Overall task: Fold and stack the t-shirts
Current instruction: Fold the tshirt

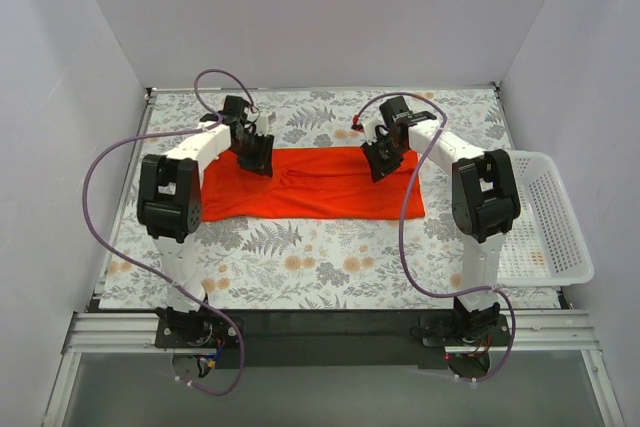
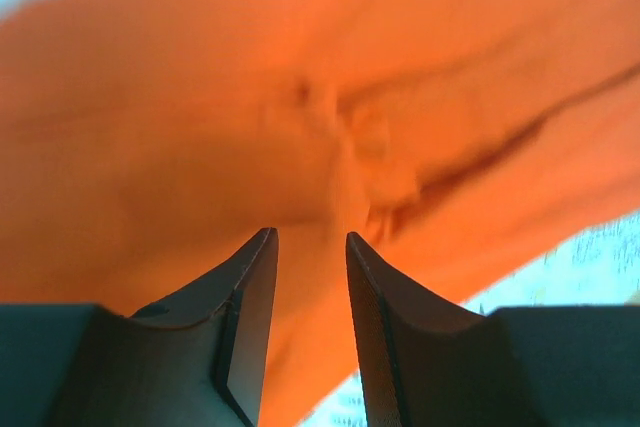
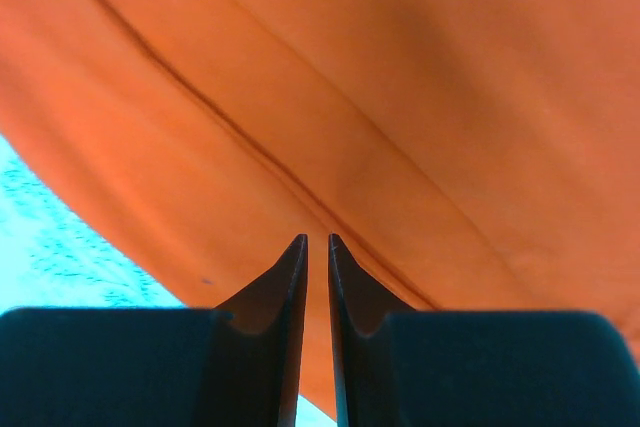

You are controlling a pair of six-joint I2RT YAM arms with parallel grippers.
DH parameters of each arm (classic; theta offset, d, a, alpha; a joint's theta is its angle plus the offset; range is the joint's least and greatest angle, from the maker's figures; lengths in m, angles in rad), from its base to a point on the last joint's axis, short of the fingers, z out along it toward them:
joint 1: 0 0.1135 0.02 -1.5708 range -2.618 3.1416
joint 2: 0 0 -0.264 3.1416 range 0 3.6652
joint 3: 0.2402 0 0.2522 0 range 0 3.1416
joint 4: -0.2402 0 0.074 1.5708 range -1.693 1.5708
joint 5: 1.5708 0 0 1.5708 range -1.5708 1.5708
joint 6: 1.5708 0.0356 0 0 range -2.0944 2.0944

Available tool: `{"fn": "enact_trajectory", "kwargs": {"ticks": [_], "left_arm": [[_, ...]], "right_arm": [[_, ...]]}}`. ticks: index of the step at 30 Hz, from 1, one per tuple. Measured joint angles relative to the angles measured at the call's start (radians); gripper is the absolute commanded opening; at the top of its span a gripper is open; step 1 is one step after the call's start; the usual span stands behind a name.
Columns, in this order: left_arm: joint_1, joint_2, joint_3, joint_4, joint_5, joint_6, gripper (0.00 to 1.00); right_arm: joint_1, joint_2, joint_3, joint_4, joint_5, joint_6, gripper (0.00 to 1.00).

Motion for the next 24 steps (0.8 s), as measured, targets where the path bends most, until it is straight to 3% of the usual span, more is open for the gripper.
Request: {"fn": "enact_trajectory", "kwargs": {"ticks": [8, 17, 24], "left_arm": [[0.153, -0.242, -0.259, -0.051, -0.044, 0.037, 0.33], [0.198, -0.254, -0.404, -0.056, -0.125, 0.056, 0.34], [0.255, -0.19, -0.344, -0.047, -0.145, 0.072, 0.33]], "right_arm": [[-0.003, 0.03, -0.012, 0.004, 0.176, -0.065, 0.19], [0.001, 0.004, -0.102, 0.053, 0.261, -0.108, 0.18], [0.001, -0.043, -0.159, 0.039, 0.312, -0.122, 0.21]]}}
